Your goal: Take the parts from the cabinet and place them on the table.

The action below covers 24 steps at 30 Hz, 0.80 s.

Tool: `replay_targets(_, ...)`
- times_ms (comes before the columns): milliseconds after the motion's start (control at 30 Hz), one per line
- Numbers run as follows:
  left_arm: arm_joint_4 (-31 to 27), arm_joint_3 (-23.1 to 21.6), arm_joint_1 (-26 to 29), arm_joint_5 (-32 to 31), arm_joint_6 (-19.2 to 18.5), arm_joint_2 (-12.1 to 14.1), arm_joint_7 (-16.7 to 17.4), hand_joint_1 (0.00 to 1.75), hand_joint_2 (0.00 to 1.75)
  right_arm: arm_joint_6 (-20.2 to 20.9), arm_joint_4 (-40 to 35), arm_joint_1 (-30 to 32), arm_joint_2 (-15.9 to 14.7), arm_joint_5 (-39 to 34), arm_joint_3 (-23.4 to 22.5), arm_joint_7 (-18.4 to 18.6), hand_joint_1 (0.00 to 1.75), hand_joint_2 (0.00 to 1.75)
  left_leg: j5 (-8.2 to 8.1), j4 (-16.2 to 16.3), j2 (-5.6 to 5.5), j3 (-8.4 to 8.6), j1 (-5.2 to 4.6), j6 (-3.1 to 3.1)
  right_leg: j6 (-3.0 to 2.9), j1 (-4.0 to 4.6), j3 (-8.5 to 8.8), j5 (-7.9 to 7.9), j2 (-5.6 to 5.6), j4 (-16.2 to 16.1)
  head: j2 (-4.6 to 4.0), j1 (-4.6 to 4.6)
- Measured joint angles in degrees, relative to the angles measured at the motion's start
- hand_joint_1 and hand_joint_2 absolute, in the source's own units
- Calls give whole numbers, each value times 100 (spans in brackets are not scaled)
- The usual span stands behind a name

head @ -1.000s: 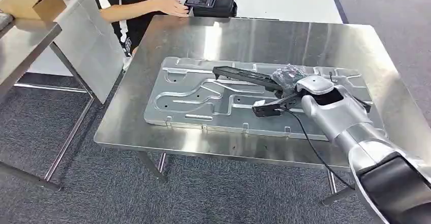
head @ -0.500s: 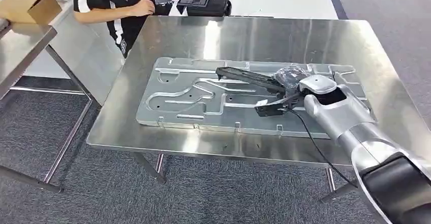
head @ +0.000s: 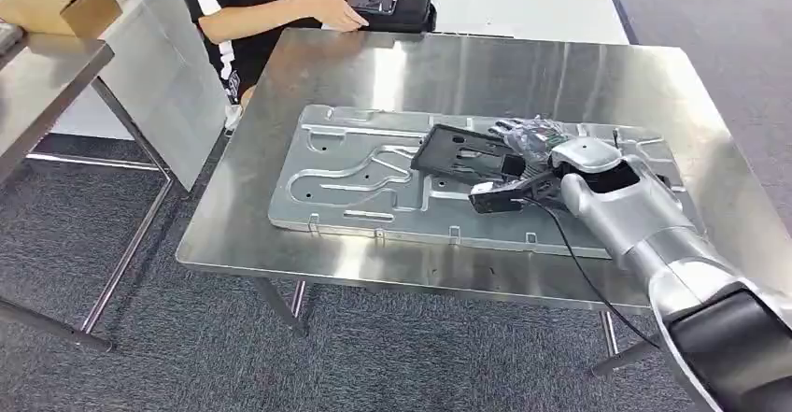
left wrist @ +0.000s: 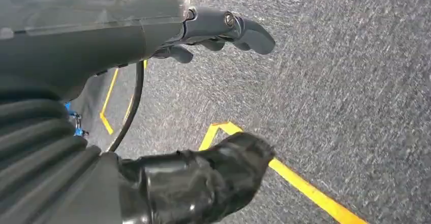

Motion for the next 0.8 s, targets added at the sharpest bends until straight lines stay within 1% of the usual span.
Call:
replay_targets(33, 0, 2, 4, 0, 0, 2, 7, 0, 0, 2, 0, -12, -2, 0, 0, 0, 0, 0, -30, 50, 1, -42, -36, -40, -16, 33, 60, -142, 3, -124, 0, 0)
replay_targets(67, 2, 2, 0, 0, -2, 2, 4, 0, 0, 15, -2, -11, -4, 0, -2, -2, 0, 0, -38, 92, -3, -71, -38, -57, -47, 29, 57, -98, 9, -146, 0, -2)
replay_targets(133, 4, 0, 13, -2, -18, 2, -18, 0, 0, 44, 0, -12, -37, 13, -2, -2, 0, 0, -6, 68, -5, -74, -30, -106, -81, 57, 39, -83, 9, -136, 0, 0)
replay_targets(167, 9, 0, 11, -2, -22, 0, -20, 0, 0, 61, -2, -30, -42, 22, -2, -4, 0, 0, 2, 65, -9, -76, -26, -130, -116, 47, 36, -63, 9, -156, 0, 0)
replay_targets(200, 11, 0, 15, -4, -26, 2, -20, 0, 0, 66, -2, -51, -44, 28, -2, -11, 0, 0, 14, 77, -23, -77, -45, -151, -161, 20, 37, -12, -8, -179, 0, -2)
replay_targets(233, 22, 0, 14, -4, -28, -9, -20, 0, 0, 83, -2, -86, -44, 31, -2, -11, 0, 0, -134, 176, -12, -124, -26, -185, -186, 3, 43, 5, -15, -205, 0, -2)
replay_targets(267, 22, 2, 18, -9, -33, -4, -22, 0, 0, 103, -2, -119, -57, 33, -2, -11, 0, 0, -380, 472, -4, -231, -15, -228, -210, -4, 28, 20, -18, -210, 0, -2)
replay_targets(300, 22, 2, 21, -9, -39, 4, -28, 0, 0, 112, -2, -151, -72, 42, -2, -9, 0, 0, -643, 910, -3, -391, 7, -257, -219, -1, 4, 32, -17, -209, 0, -2)
replay_targets(333, 22, 2, 20, -9, -50, 2, -28, 0, 0, 127, -2, -177, -90, 48, -2, -9, 0, 0, -836, 1296, -1, -542, 16, -278, -223, 3, -16, 43, -17, -206, 0, -4)
replay_targets(367, 22, 2, 20, -9, -61, 2, -28, 0, 0, 166, -4, -205, -103, 50, -2, -9, 0, 0, -1001, 1714, 0, -704, 20, -289, -222, 7, -43, 61, -18, -205, 0, -2)
replay_targets(400, 22, 2, 19, -9, -79, 2, -28, 0, 0, 184, -4, -223, -122, 50, -2, -9, 0, 0, -1015, 1858, 0, -743, 20, -290, -219, 7, -61, 75, -19, -205, 0, -4)
replay_targets(433, 22, 2, 18, -11, -87, 0, -28, 0, 0, 214, -7, -245, -138, 50, -2, -11, 0, 0, -889, 1708, 0, -639, 20, -277, -215, 8, -73, 89, -19, -205, 0, -2)
replay_targets(467, 22, 2, 18, -9, -101, -11, -28, 0, 0, 227, -7, -277, -153, 50, -2, -11, 0, 0, -654, 1274, 0, -383, 19, -252, -207, 9, -78, 103, -17, -205, 0, -2)
replay_targets(500, 22, 2, 19, -9, -103, -18, -28, 0, 0, 225, -15, -316, -166, 50, -2, -11, 0, 0, -405, 703, -1, -57, 17, -218, -195, 13, -76, 116, -14, -205, 0, -2)
replay_targets(533, 22, 2, 19, -9, -101, -15, -28, 0, 0, 225, -46, -362, -184, 50, -2, -11, 0, 0, -237, 177, -5, 237, 3, -161, -182, 14, -76, 134, -13, -207, 0, -2)
replay_targets(567, 20, 2, 18, -9, -103, -2, -26, 0, 0, 223, -57, -408, -199, 52, -2, -13, 0, 0, -310, -12, -9, 323, -34, -129, -151, 31, -96, 155, -12, -208, 0, -2)
replay_targets(633, 17, 2, 6, 6, -138, -7, -4, 0, 0, 260, -63, -487, -236, 55, -2, -19, 0, 0, -237, -2, -13, 262, -63, -89, -70, 6, -132, 215, -15, -220, 0, -2)
replay_targets(667, 9, 2, 11, 13, -157, -7, 13, 0, 0, 291, -70, -527, -278, 57, -2, -33, 0, 0, -210, 6, -13, 248, -73, -59, -28, -4, -131, 254, -15, -245, 0, -4)
replay_targets(700, 2, 2, 16, 28, -177, -11, 28, 0, 0, 317, -83, -580, -306, 63, -2, -39, 0, 0, -133, -73, -7, 243, -69, -20, 22, 1, -132, 303, -11, -281, 0, -2)
replay_targets(733, -24, 13, 9, 41, -210, -65, 48, 0, 0, 361, -90, -653, -367, 72, 2, -48, 0, 0, -33, -150, 35, 246, -18, 0, 29, -10, -176, 176, -6, -182, 0, -2)
replay_targets(767, -54, 22, 0, 44, -227, -96, 55, 0, 0, 398, -94, -755, -420, 72, 13, -74, 0, 0, 19, -177, 35, 188, -30, 56, 37, 5, -265, -89, -10, 16, 0, 0)
replay_targets(800, -74, 26, -7, 44, -236, -136, 74, 0, 0, 418, -96, -865, -479, 72, 24, -112, 0, 0, 64, -169, 34, 110, -40, 98, 38, 1, -393, -401, 3, 389, 0, -2)
